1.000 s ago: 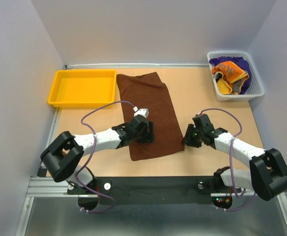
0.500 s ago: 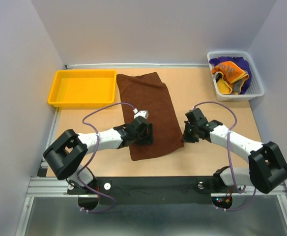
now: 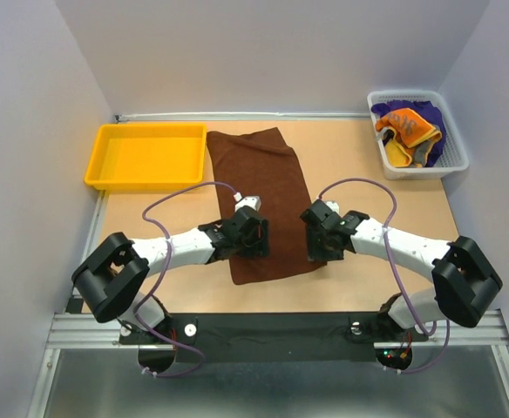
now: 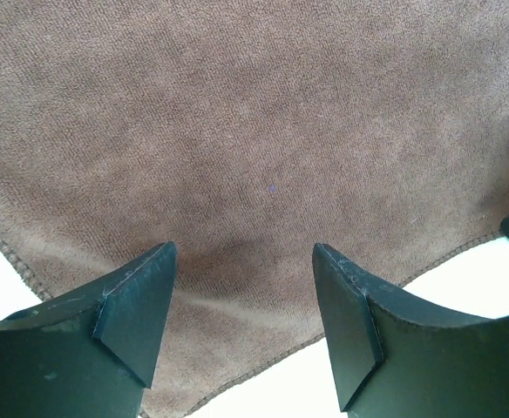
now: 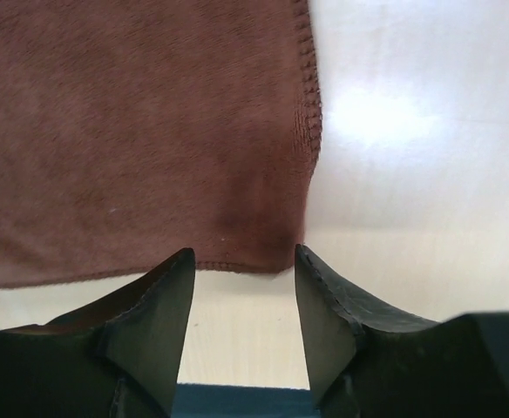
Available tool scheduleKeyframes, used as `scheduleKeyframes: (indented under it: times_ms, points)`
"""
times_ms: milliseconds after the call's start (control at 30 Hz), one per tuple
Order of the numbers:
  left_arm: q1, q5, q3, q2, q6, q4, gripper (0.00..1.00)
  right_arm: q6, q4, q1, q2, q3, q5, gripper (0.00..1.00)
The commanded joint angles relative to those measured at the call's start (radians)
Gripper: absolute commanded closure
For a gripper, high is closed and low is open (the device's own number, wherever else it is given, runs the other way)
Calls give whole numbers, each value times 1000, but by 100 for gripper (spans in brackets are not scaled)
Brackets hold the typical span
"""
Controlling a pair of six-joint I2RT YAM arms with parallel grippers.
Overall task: Fold and stack the towels
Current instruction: Flatten out the crumpled towel
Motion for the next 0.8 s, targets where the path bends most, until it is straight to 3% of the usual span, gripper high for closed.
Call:
scheduleKeyframes:
  times_ms: [0,200,333,767]
  points:
    - [-3,-26,-12,-38,13,-28,25,41,-22,2,1,31,108,48]
    - [-1,-26,-31,-41,19,-55,25,57,27,-11,10,-11,147,50]
    - [-1,-8,-55,-41,24,-67,26,57,79,-12,19,-32,150,58]
    - [37,-19,-88,-47,16,-144,31,28,185,-12,33,-52,29,62]
